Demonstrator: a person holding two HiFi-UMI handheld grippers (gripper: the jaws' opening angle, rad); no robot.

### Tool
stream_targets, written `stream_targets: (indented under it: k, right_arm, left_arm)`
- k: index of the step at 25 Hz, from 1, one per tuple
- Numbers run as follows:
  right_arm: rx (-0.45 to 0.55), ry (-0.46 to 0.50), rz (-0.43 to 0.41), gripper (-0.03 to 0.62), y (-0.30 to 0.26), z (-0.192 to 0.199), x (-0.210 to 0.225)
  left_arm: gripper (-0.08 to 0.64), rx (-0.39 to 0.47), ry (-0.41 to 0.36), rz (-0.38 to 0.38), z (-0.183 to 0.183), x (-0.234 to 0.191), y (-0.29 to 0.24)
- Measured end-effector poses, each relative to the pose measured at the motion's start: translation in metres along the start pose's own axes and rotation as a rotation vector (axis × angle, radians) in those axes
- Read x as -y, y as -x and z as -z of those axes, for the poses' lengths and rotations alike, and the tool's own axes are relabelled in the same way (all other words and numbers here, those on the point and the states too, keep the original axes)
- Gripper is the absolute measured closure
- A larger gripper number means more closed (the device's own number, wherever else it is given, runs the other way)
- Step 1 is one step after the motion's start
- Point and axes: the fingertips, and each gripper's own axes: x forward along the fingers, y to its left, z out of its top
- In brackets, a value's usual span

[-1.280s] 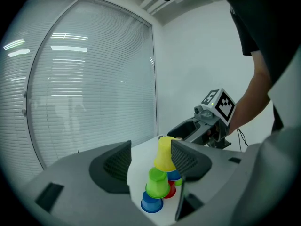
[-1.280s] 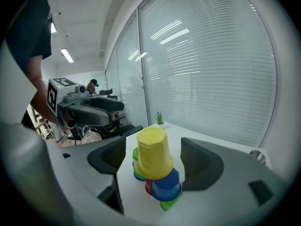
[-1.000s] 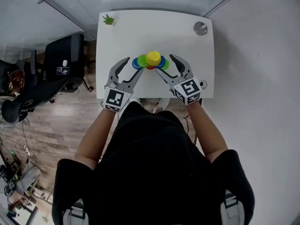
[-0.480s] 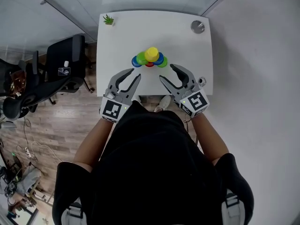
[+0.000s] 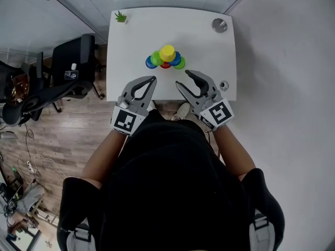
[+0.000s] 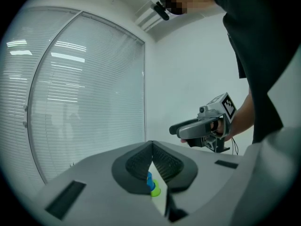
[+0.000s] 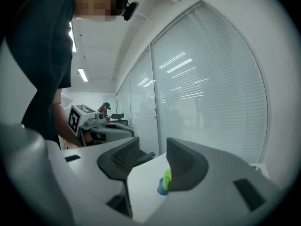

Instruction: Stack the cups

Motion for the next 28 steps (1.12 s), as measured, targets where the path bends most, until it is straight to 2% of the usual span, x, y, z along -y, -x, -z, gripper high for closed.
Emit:
stream_targets:
  k: [6, 14, 28]
  right_arm:
    - [0.022, 0.024, -0.008, 0.473, 0.008, -0.005, -0.010]
    - [0.039, 0.032, 0.001, 0.589, 0.019, -0.008, -0.015]
    - [0.027, 0.026, 0.016, 0.589, 0.022, -0.006, -0.014]
  left_arm:
    - [0.549, 0.011, -0.029, 0.002, -0.007, 0.008, 0.003]
    - [0.549, 0.003, -0.025, -0.013, -0.006, 0.014, 0.010]
    - [0.549, 0.016, -0.025, -0.021, -0.016, 0.013, 0.010]
